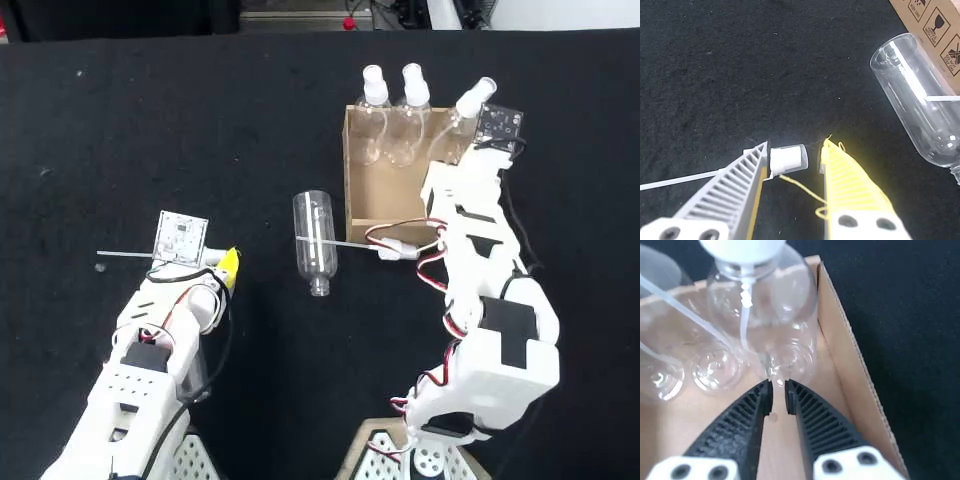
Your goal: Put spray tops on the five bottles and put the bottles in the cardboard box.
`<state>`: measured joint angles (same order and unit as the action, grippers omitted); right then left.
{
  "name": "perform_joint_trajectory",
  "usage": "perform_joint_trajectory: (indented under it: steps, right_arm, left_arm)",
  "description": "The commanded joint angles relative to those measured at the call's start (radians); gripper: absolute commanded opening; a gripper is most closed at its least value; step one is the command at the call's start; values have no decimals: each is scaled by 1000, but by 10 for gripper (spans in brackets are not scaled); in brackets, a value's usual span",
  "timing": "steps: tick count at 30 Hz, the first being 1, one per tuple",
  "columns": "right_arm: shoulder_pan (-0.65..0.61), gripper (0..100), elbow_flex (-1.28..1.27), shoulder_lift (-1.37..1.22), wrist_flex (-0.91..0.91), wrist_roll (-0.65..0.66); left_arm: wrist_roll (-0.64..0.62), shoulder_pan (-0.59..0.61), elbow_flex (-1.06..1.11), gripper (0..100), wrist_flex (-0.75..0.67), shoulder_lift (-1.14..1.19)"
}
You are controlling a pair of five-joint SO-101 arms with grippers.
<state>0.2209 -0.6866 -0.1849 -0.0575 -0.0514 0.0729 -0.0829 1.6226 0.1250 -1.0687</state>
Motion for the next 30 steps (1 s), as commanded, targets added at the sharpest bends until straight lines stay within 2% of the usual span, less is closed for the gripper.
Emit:
perform_joint_trajectory:
  steps: [1, 25, 30]
  right_arm:
    - [-14, 11, 58, 8, -55, -2]
    - [-28, 11, 91, -53, -61, 0]
    - [-25, 11, 82, -54, -127, 0]
  left_arm:
    - [-2, -4, -15, 166, -25, -14]
    - [-2, -2, -16, 166, -25, -14]
    - [-2, -2, -16, 166, -25, -14]
